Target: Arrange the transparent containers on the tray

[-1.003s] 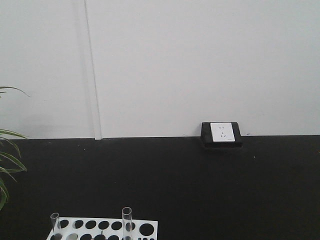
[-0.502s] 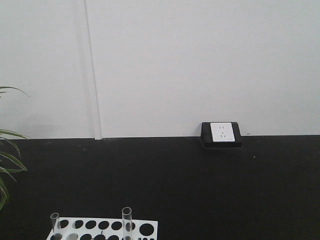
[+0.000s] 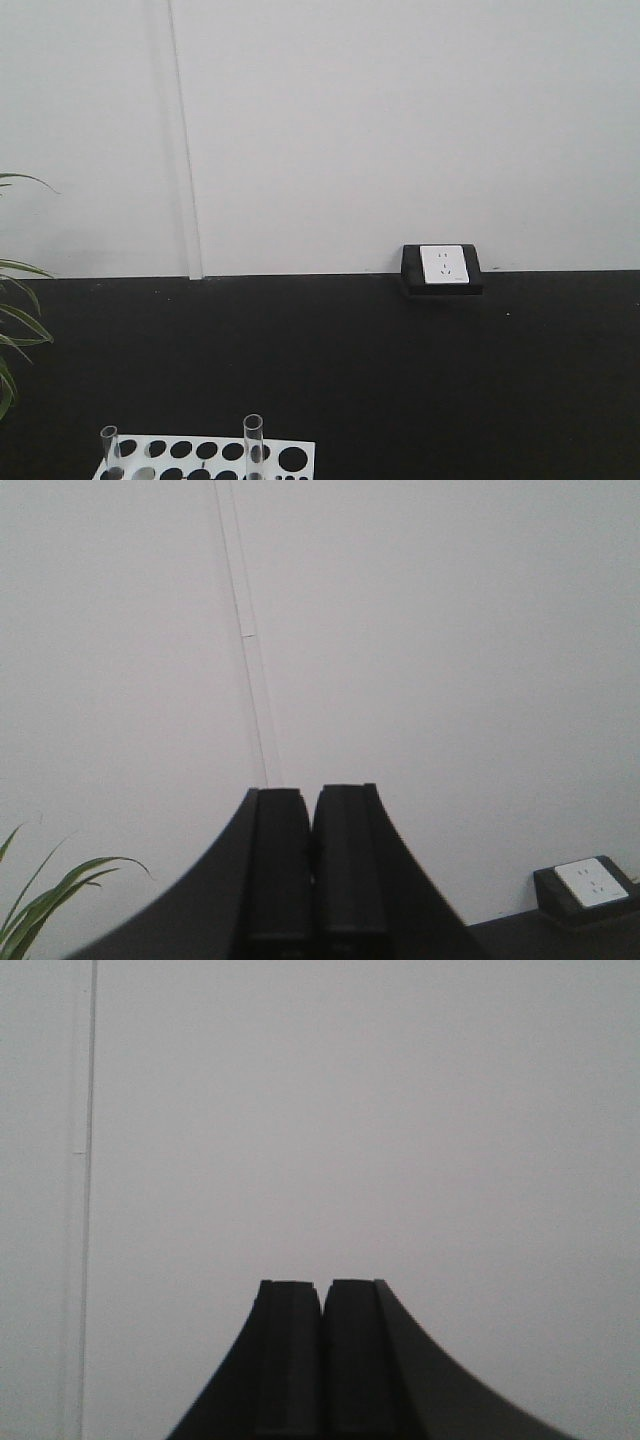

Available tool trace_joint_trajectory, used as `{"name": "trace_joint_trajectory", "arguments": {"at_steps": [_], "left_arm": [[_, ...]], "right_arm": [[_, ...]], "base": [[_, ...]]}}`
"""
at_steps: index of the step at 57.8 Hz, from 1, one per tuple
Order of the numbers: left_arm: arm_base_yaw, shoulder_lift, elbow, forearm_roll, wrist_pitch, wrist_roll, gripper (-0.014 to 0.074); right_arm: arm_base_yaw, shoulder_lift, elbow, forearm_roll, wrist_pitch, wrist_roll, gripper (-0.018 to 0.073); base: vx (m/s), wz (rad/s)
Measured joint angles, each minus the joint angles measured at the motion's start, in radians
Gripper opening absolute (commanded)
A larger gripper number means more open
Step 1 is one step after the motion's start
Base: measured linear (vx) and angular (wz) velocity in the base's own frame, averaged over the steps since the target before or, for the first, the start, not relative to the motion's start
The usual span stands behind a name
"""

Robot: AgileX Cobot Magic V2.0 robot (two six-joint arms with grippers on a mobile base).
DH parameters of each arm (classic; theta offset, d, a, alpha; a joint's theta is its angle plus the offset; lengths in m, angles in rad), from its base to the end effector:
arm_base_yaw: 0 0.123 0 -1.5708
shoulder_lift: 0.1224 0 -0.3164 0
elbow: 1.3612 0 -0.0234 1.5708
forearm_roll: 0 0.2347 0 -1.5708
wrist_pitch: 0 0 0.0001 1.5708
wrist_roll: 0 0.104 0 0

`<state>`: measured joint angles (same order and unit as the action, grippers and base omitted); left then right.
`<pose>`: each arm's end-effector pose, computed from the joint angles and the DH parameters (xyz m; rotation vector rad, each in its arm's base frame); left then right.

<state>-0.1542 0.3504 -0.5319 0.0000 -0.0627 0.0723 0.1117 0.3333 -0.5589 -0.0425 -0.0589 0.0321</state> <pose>0.0363 -0.0056 0.3857 0.1401 1.2318 -0.0711 0.0287 0.0035 0.3944 -0.0753 1.1973 0.0904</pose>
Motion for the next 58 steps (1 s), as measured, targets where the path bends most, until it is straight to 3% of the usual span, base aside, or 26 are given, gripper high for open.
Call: {"name": "trace_joint_trajectory", "arguments": {"at_steps": [16, 31, 40, 51, 58], "left_arm": [[0.000, 0.431, -0.192, 0.000, -0.004, 0.000, 0.0004], [0.000, 0.574, -0.195, 0.000, -0.039, 0.001, 0.0077], [0.000, 0.578, -0.195, 0.000, -0.087, 0.001, 0.0204], [0.000, 0.578, -0.195, 0.000, -0.096, 0.001, 0.0445], [0.000, 0.578, -0.195, 0.000, -0.094, 0.001, 0.0554]], "right_arm": [[0.000, 0.416, -0.133, -0.001, -0.041, -0.004, -0.0011], [0.000, 0.554, -0.133, -0.001, -0.092, -0.004, 0.0055], [0.000, 0.556, -0.133, -0.002, -0.104, -0.004, 0.0206], [0.000, 0.556, -0.133, -0.004, -0.108, -0.004, 0.0526], [0.000, 0.556, -0.133, -0.004, -0.109, -0.004, 0.0667]], "base": [[0.00, 0.00], [0.00, 0.00], [0.00, 0.00], [0.00, 0.00], [0.00, 0.00]]}}
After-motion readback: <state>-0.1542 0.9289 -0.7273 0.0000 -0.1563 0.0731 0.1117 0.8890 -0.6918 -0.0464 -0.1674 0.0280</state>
